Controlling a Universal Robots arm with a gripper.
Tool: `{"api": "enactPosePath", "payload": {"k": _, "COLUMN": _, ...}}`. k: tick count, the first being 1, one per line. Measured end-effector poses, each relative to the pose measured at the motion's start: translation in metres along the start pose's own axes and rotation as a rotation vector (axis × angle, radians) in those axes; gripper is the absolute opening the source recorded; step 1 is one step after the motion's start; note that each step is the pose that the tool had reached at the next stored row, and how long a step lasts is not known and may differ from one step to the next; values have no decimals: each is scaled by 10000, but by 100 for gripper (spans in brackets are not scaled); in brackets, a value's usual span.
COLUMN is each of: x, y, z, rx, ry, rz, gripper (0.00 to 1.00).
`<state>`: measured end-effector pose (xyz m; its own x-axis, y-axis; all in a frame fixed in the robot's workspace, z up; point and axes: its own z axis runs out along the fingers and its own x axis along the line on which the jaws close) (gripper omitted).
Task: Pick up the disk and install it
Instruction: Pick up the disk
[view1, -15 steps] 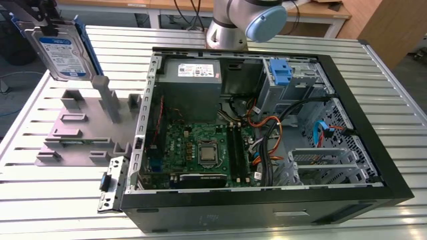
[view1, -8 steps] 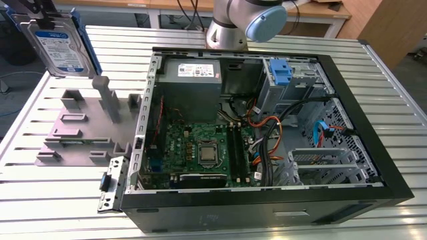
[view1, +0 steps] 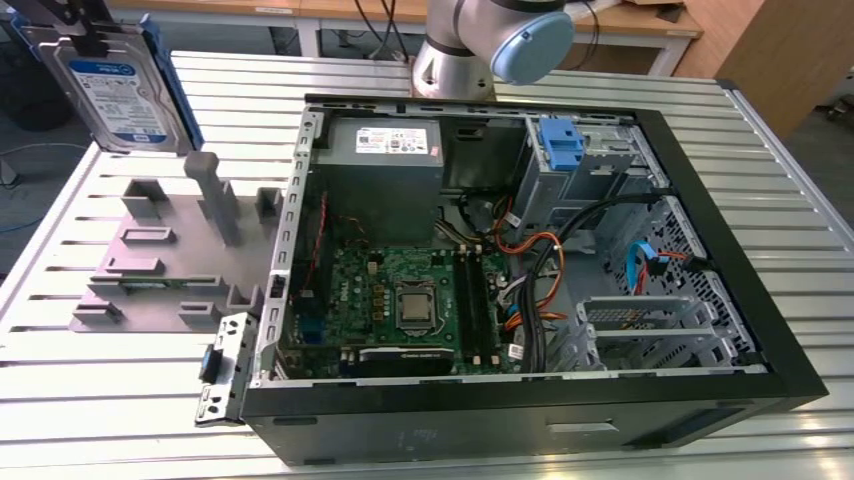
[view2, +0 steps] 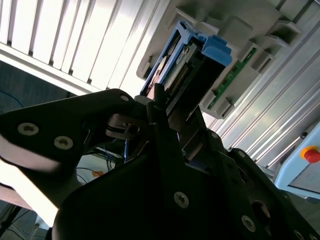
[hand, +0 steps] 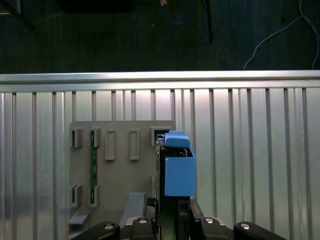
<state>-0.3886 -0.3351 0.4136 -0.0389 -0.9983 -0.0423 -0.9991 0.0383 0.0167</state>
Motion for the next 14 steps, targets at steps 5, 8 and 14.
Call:
{"api": "enactPosePath", "payload": {"k": 5, "x": -1, "y": 1, "z": -38, "rx": 3, "ry": -2, "rz": -1, "gripper": 35}}
{"api": "enactPosePath", "payload": {"k": 8, "x": -3, "y": 1, "z": -61, "rx": 2, "ry": -1, "rz": 0, "gripper": 35}}
{"api": "enactPosePath", "payload": {"k": 14, "x": -6, "y": 3, "z": -142, "rx": 4, "ry": -2, "rz": 0, "gripper": 35}}
